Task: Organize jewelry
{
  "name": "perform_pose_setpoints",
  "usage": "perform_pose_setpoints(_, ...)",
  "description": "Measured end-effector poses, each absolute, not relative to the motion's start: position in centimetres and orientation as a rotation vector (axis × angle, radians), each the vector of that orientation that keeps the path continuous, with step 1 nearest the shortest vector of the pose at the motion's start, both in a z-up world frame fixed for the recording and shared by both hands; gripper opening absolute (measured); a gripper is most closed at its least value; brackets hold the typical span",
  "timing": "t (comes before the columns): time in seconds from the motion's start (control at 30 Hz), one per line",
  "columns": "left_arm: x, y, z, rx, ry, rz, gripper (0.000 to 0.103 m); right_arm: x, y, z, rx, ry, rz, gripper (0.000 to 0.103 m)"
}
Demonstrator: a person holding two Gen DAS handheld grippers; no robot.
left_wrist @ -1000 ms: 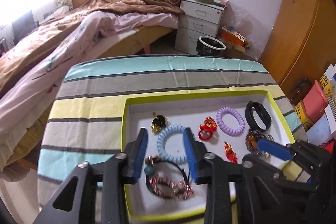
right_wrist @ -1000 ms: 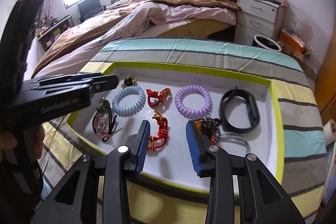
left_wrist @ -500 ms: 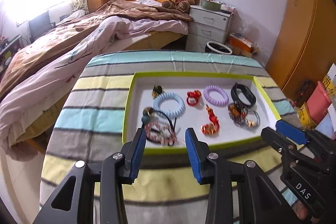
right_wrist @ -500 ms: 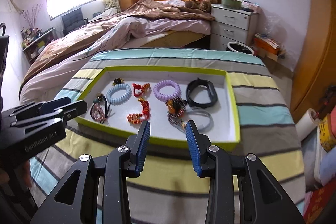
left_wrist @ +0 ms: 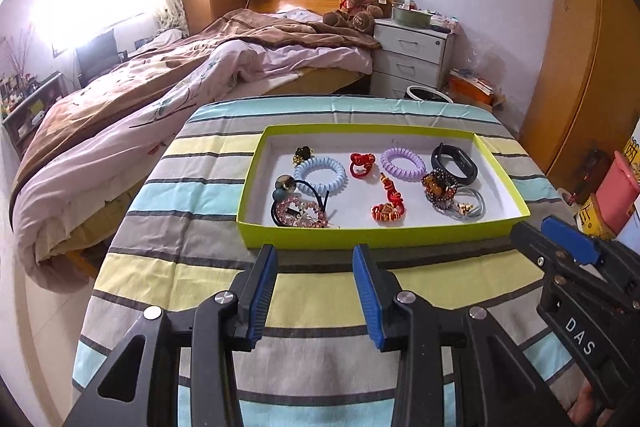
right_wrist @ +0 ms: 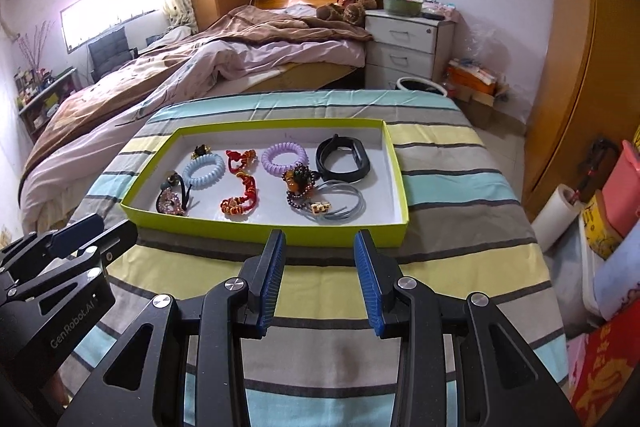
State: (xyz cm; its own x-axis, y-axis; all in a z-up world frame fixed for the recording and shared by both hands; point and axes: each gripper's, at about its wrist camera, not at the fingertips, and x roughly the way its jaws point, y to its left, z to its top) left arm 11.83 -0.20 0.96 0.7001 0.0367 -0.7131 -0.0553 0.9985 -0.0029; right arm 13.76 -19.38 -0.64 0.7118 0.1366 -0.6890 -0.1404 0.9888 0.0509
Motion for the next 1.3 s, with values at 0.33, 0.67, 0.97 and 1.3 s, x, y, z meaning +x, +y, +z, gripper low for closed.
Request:
perform_pose_setpoints(0.33, 10.9, -0.1, 1.2, -0.035, 0.787, 0.048, 0.039, 13.3, -19.1, -0.5, -0.002, 0.756, 0.162, 0.037)
perform_pose_setpoints(0.67, 10.8, 0.0, 1.5, -0.033, 0.789, 0.050, 0.039, 13.1, -18.9, -0.5, -0.009, 0.755, 0.157, 0.036)
perform_pose_setpoints(0.97, 10.8, 0.1, 1.4, -0.036, 0.789, 0.050, 0.039, 13.1, -19.0, -0.6, -0.004, 0.762, 0.163, 0.036)
perform_pose_setpoints(1.3, 10.5, 0.3, 1.4, -0.040, 0.789, 0.050, 0.039, 13.1, -19.0, -0.7, -0.005, 0.763, 0.160, 0.036)
